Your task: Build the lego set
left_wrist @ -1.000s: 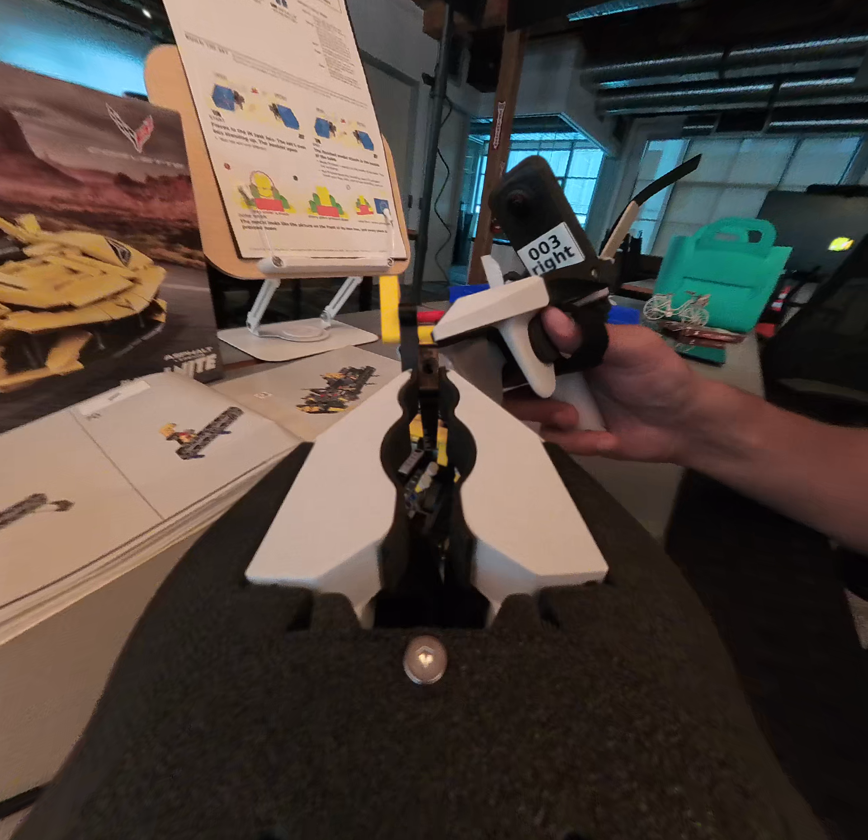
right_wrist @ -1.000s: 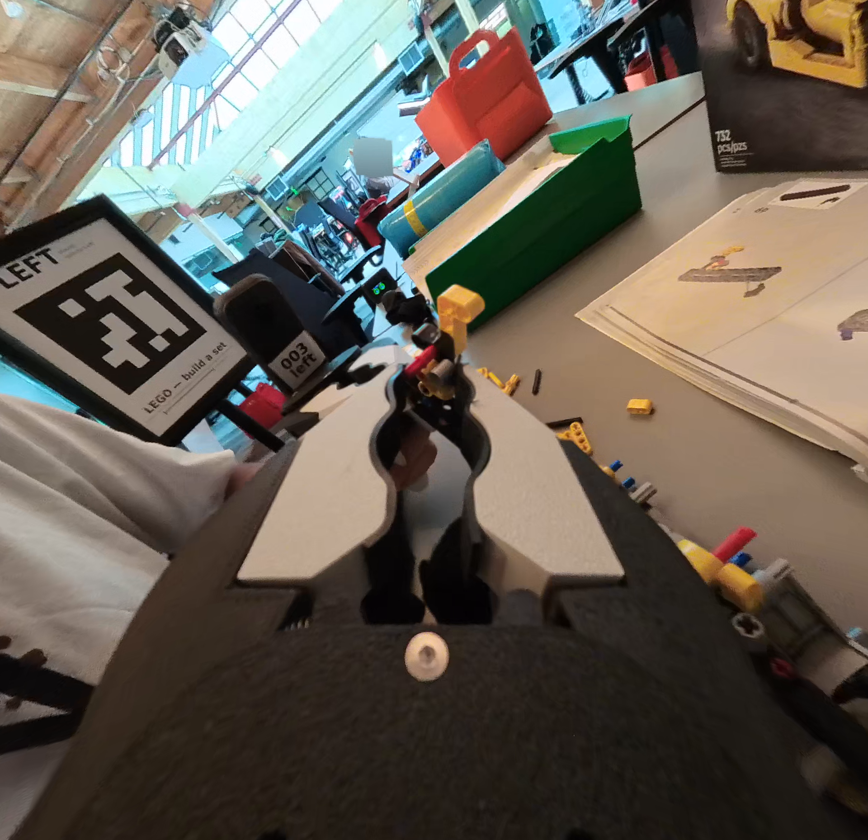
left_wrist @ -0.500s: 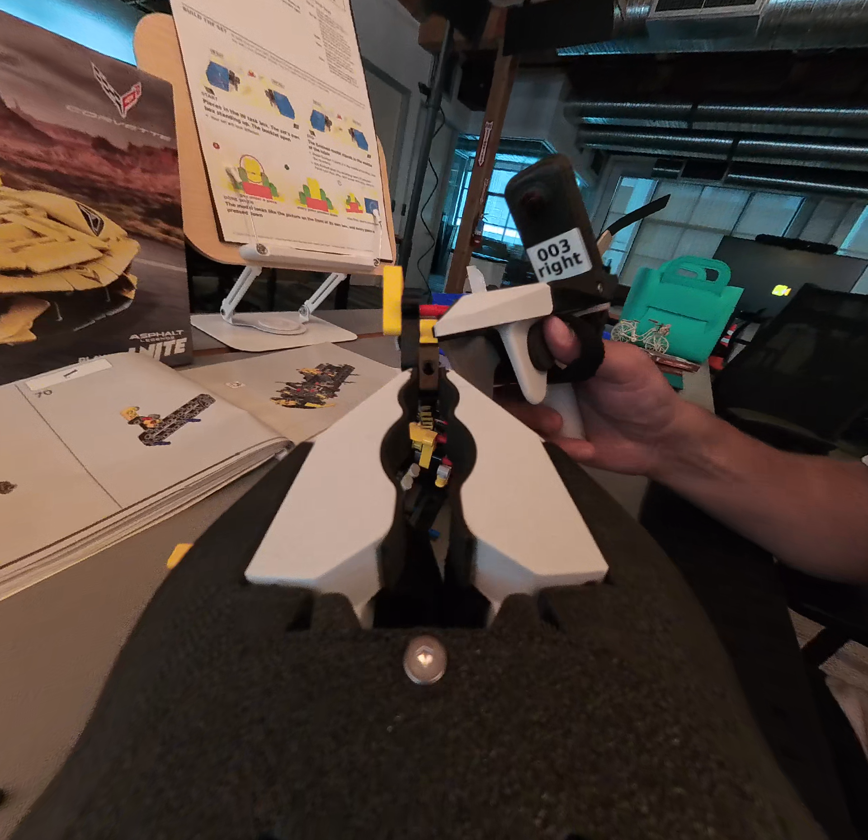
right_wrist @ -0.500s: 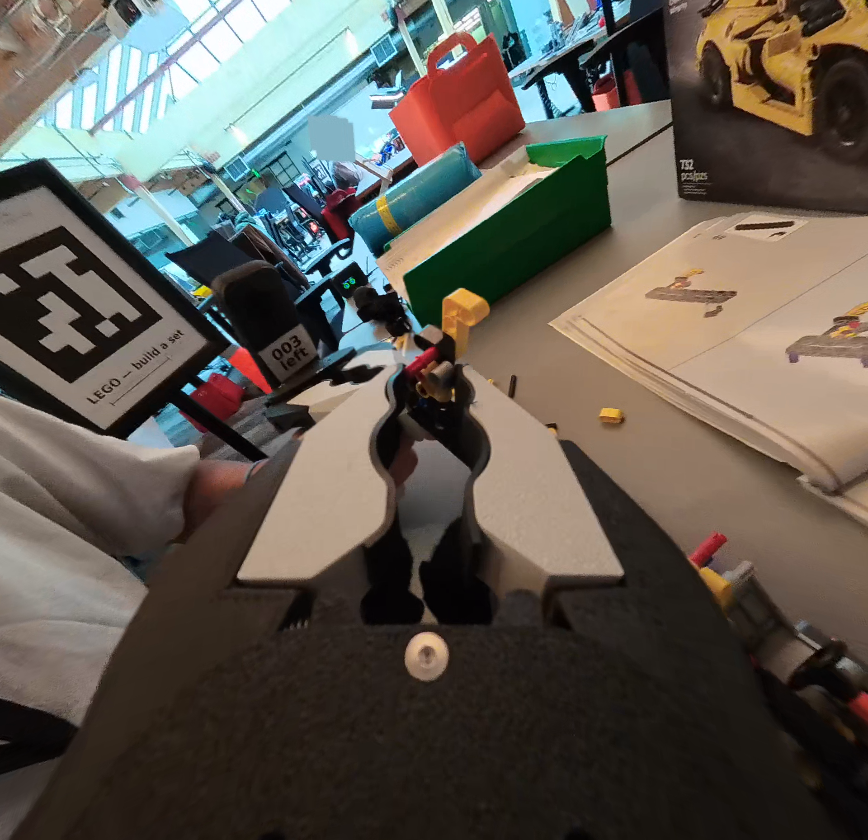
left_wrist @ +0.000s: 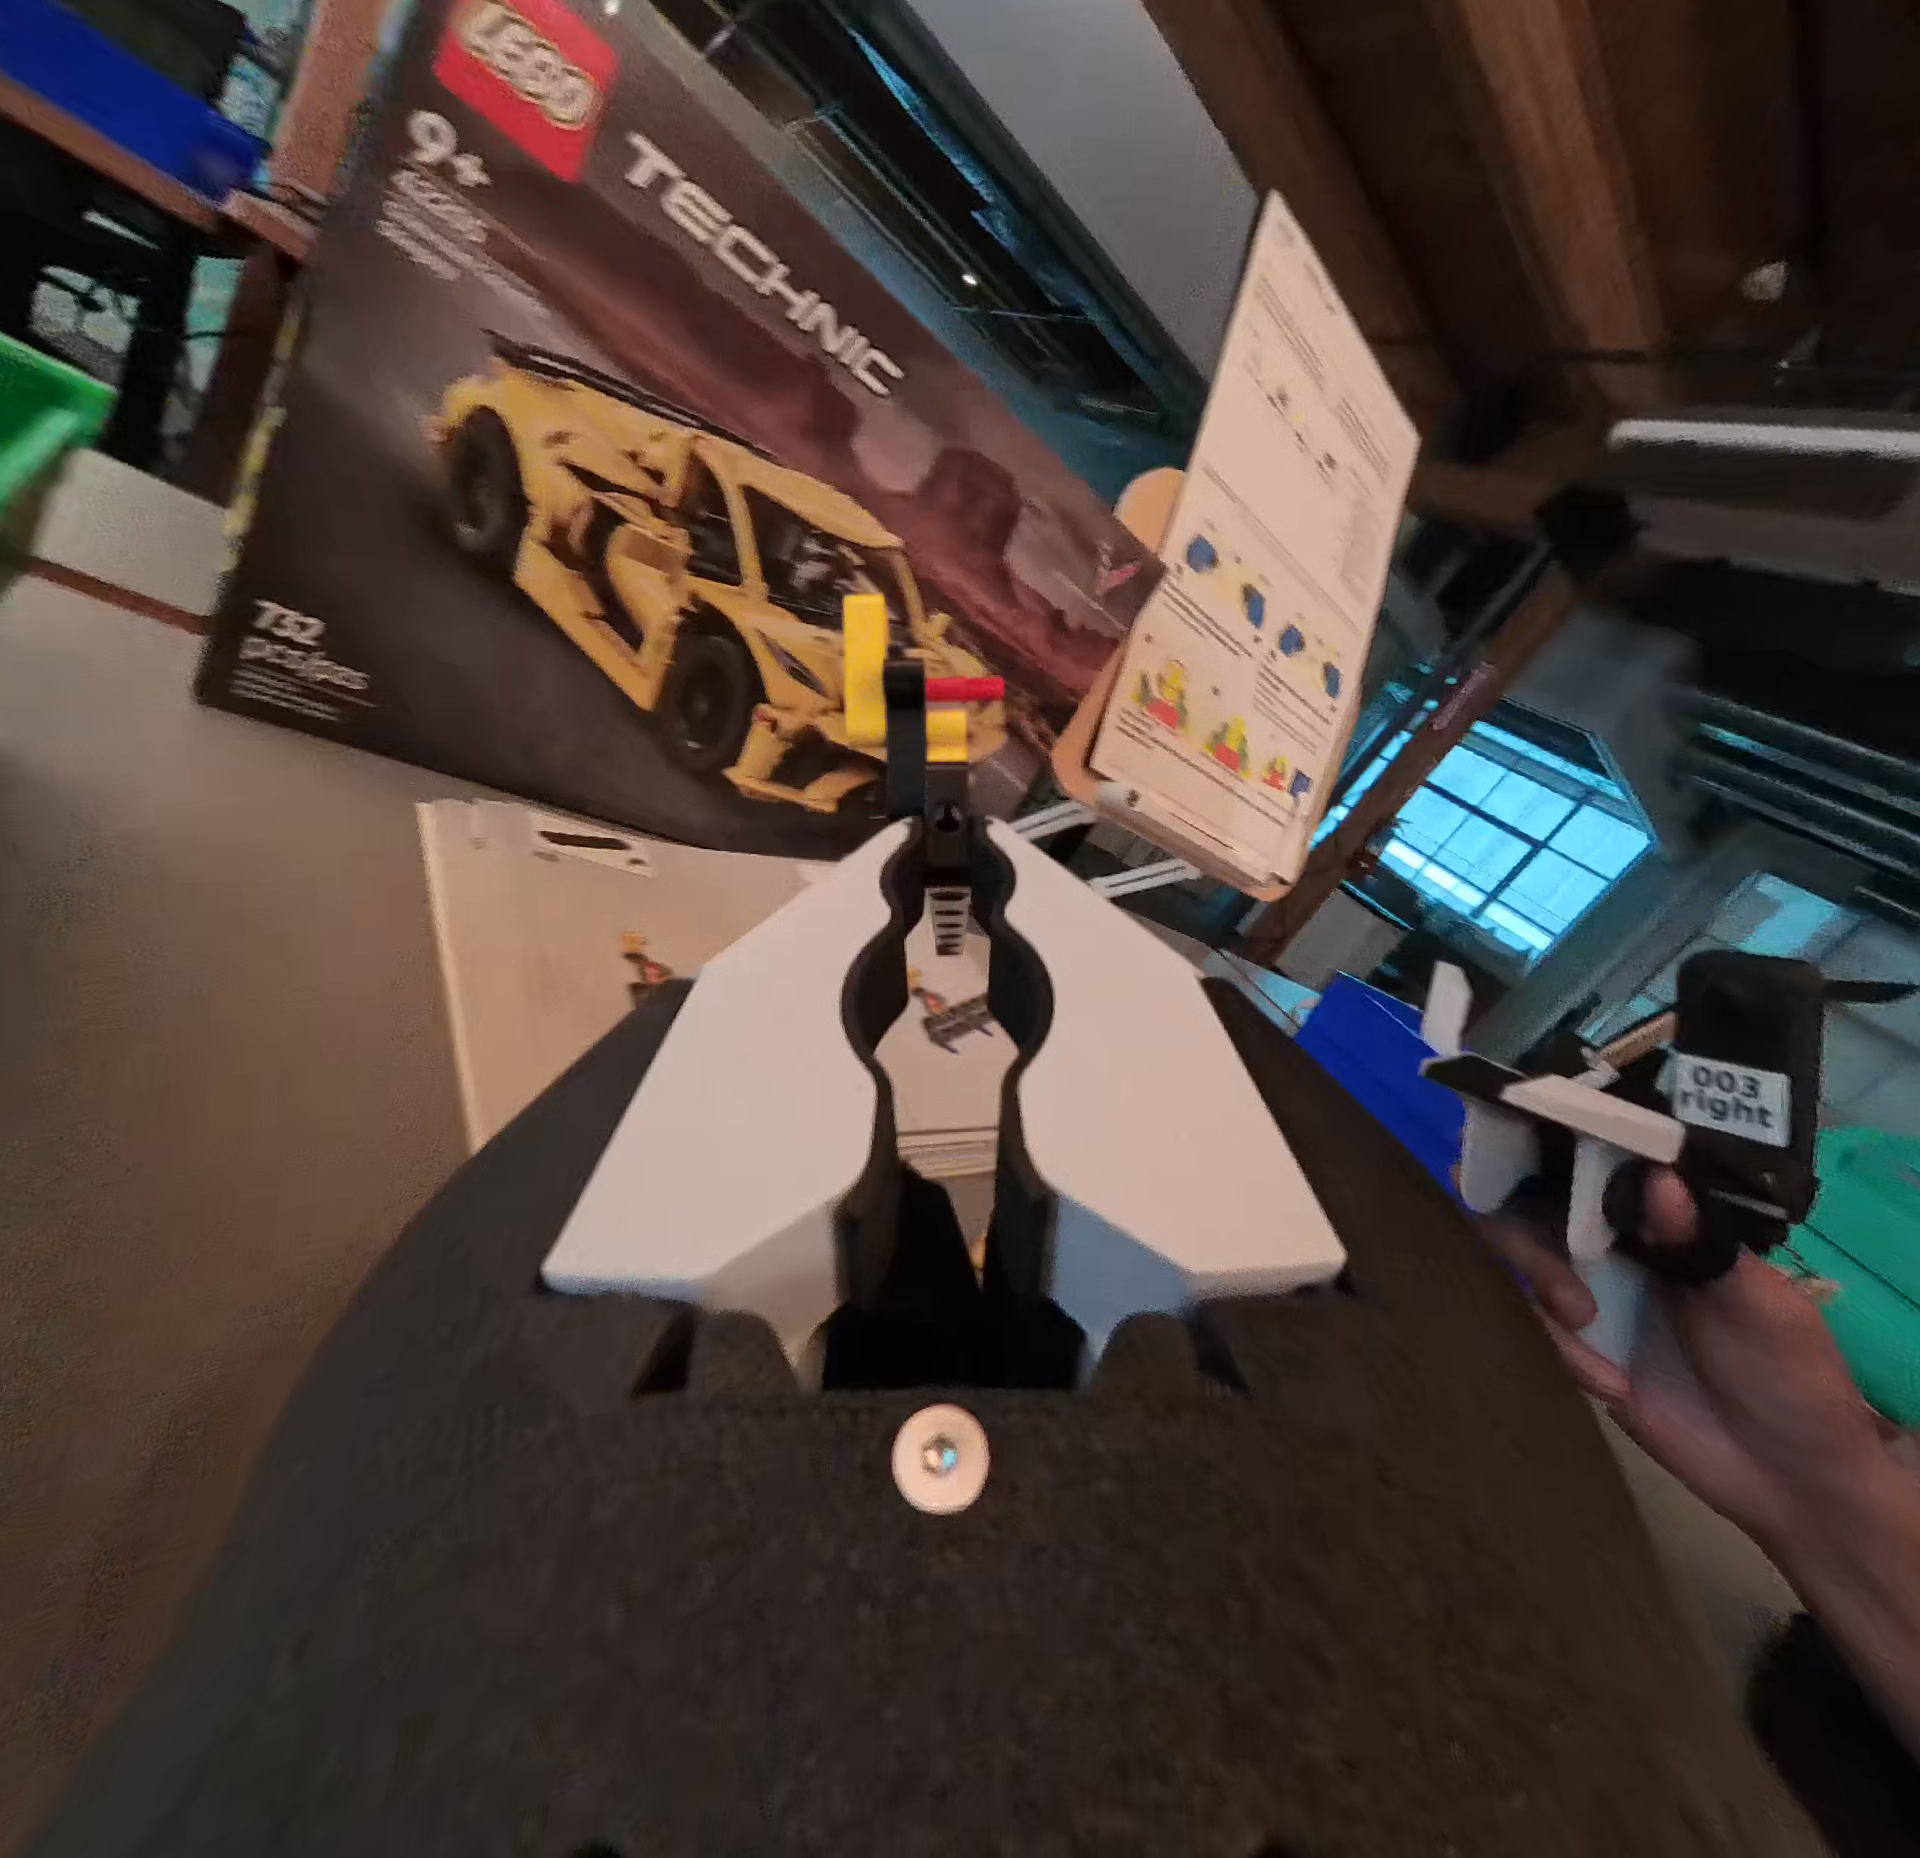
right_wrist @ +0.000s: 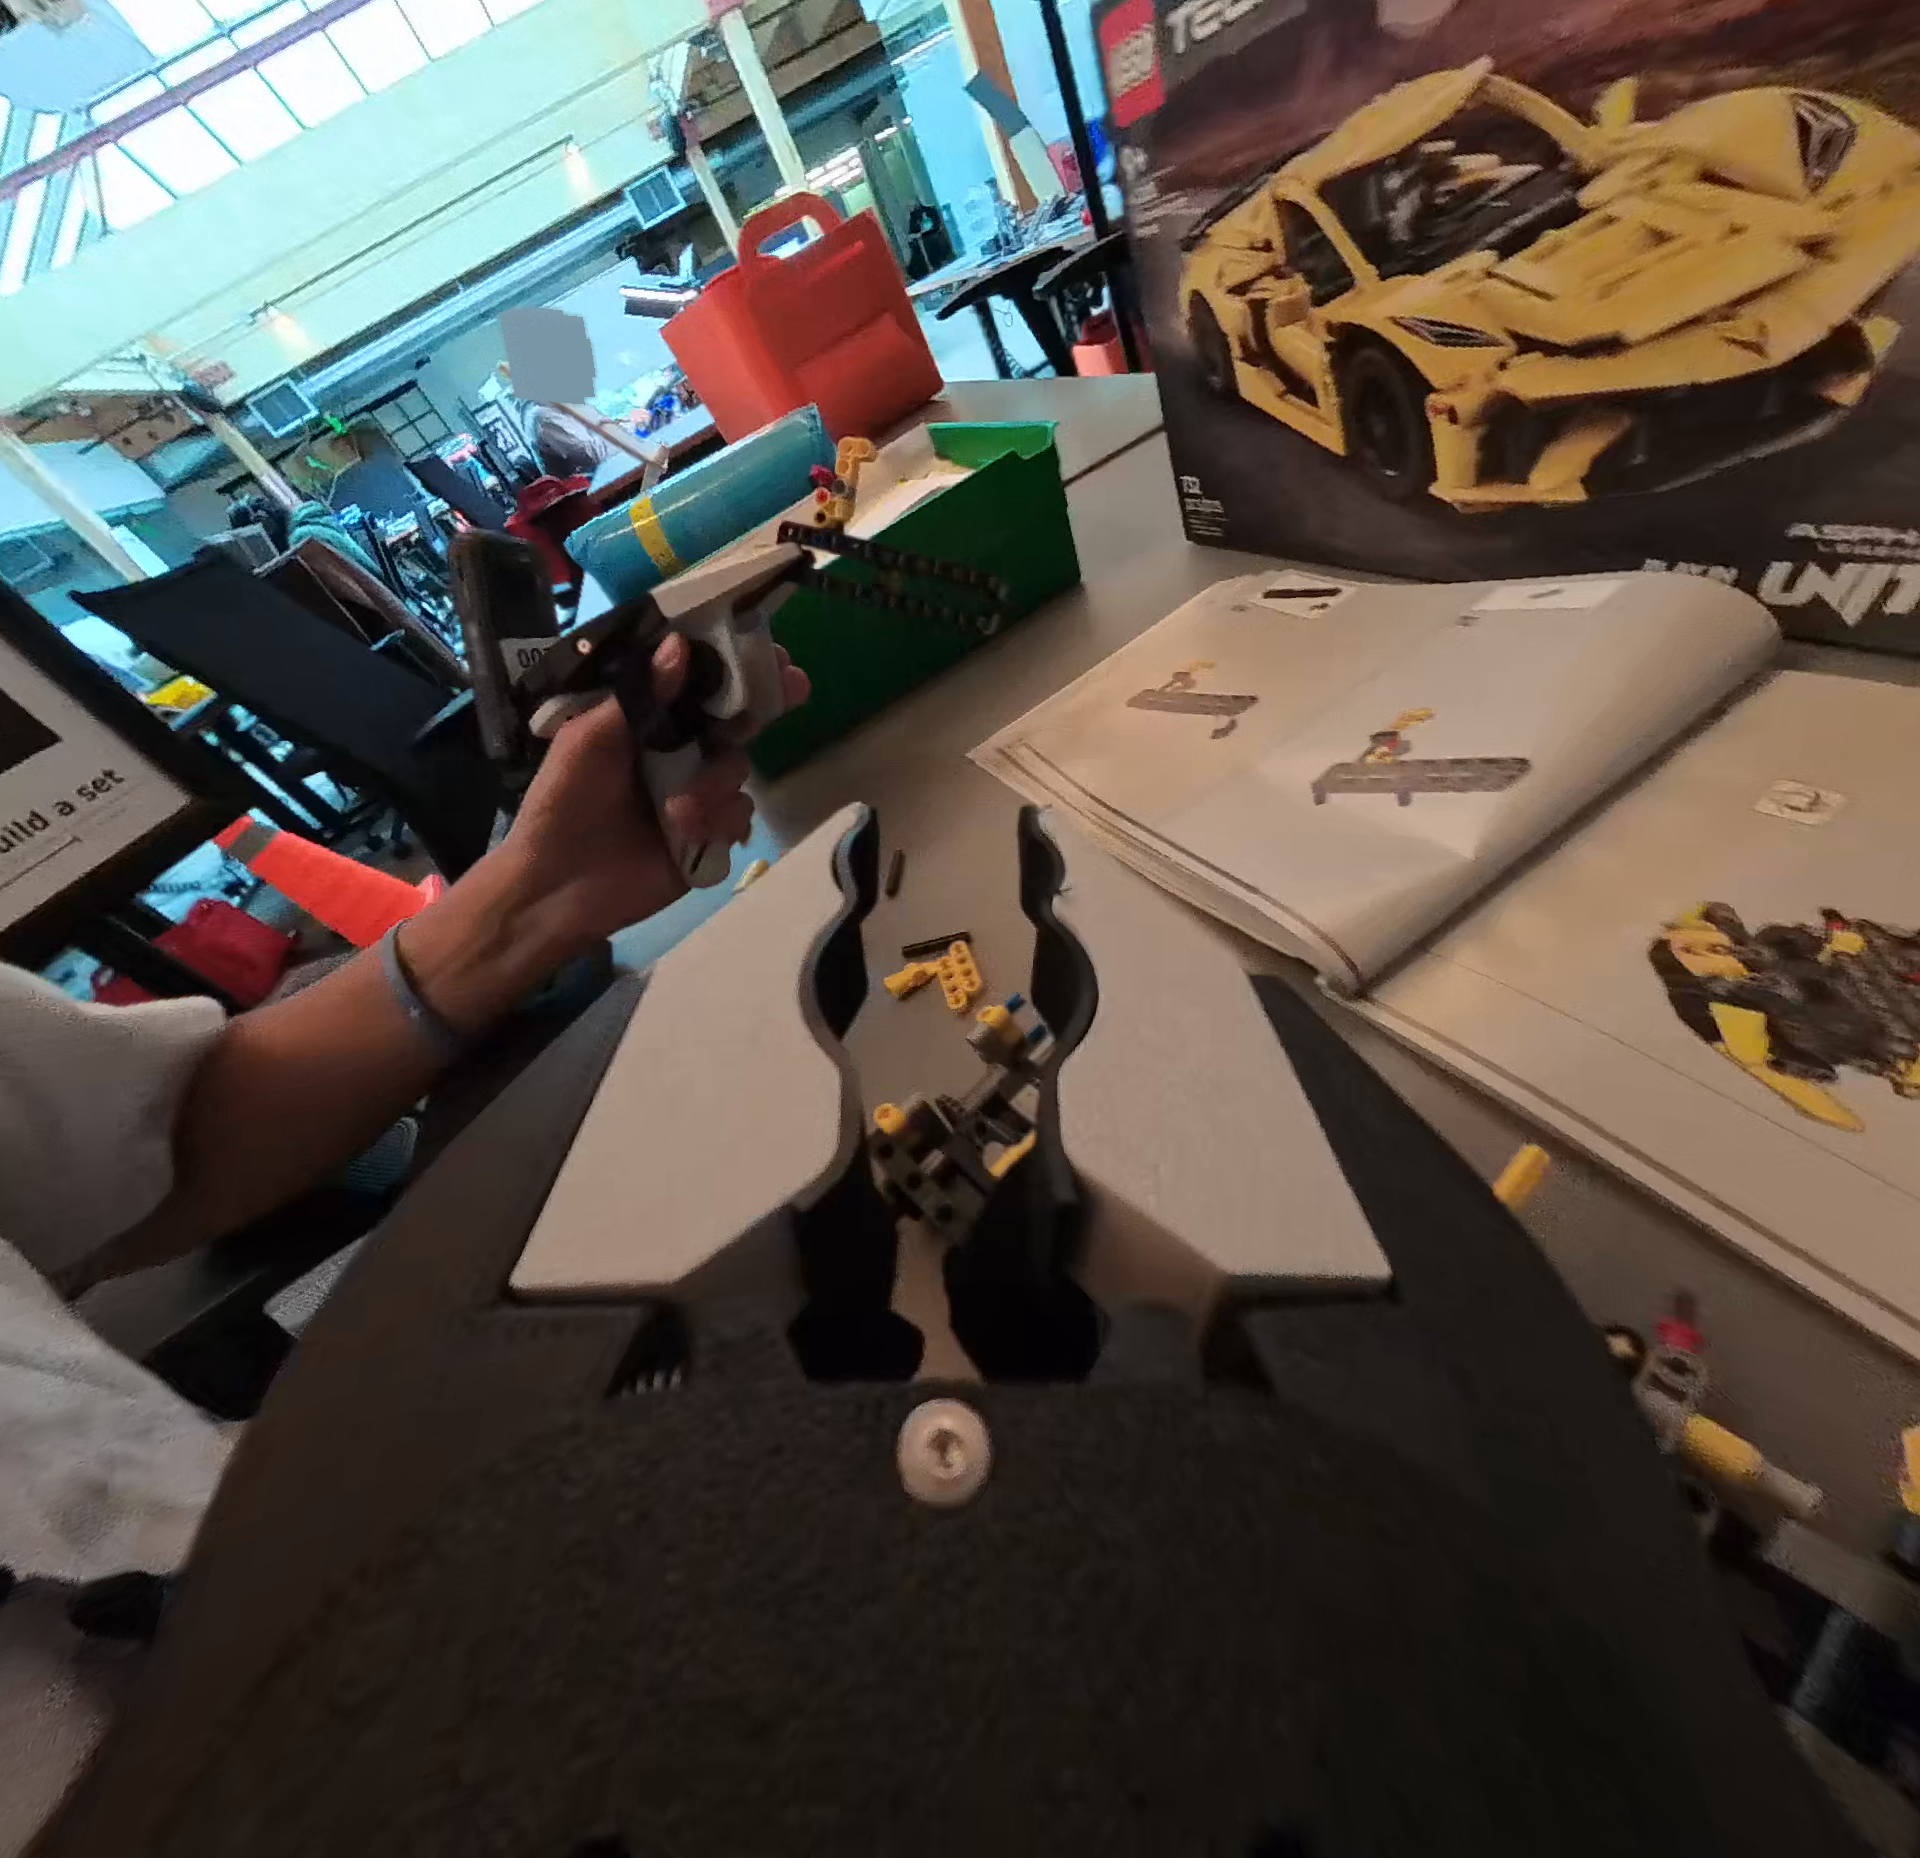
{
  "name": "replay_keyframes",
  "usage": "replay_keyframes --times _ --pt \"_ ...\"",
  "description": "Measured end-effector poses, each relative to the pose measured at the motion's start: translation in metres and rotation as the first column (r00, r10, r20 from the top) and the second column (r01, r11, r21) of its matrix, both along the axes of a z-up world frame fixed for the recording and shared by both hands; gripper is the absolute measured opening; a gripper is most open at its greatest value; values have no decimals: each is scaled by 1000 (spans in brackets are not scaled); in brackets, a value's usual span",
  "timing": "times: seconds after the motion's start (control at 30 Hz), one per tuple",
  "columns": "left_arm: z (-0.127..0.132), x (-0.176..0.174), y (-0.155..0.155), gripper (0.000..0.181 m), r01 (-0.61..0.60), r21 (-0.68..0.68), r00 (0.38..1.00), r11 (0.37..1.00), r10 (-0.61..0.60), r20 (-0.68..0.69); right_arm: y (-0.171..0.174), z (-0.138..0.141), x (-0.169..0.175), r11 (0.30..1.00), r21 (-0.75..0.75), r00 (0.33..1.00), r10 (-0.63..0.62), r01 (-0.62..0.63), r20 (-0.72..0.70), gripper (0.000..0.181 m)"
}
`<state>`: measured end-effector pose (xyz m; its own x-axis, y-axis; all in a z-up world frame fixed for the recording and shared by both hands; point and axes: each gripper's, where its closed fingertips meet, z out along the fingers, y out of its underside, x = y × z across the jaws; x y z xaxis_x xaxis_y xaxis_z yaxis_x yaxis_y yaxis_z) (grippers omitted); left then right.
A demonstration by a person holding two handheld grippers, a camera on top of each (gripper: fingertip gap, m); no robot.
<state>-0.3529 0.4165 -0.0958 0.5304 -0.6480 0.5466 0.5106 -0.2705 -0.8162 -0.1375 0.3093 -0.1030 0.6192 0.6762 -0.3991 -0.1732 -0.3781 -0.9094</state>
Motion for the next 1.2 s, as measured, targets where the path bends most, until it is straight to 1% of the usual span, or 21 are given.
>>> replay_keyframes --times 0.1,0.17,0.23,0.3,0.47,0.6,0.73,0.87,1.07,1.13,1.2 --pt "-9 -5 12 7 -49 15 997 999 50 -56 6 -12 8 998 -70 1000 -4 2 -22 25" --pt "-17 -6 16 8 -56 -6 996 998 56 -74 7 -18 10 993 -113 999 6 -12 -52 24" --pt "-27 -10 20 8 -69 -44 995 997 66 -79 8 -17 14 993 -120 996 -2 -9 -85 23" --pt "-33 -11 23 8 -55 -81 997 995 51 -57 9 -16 18 993 -119 995 -11 0 -94 22" --pt "-40 -13 27 8 -49 -111 998 993 44 -47 12 -18 27 992 -121 996 -34 24 -79 19" --pt "-39 -10 26 8 -53 -84 994 995 44 -102 14 -26 28 991 -132 998 -35 27 -57 19" --pt "-33 -8 22 8 -80 -9 976 997 77 -203 12 -27 22 988 -153 997 -11 -2 -80 20" --pt "-29 -6 19 8 -91 45 958 995 100 -268 13 -30 22 988 -152 999 -16 9 -44 19" --pt "-30 -3 18 8 -60 16 971 998 62 -232 14 -31 23 990 -141 999 -24 20 -27 19" --pt "-25 -2 15 8 -38 19 980 999 41 -194 14 -31 23 991 -135 1000 -27 25 -14 19" --pt "-18 3 10 8 15 27 991 1000 -11 -134 13 -30 22 992 -124 1000 -26 25 -11 19"
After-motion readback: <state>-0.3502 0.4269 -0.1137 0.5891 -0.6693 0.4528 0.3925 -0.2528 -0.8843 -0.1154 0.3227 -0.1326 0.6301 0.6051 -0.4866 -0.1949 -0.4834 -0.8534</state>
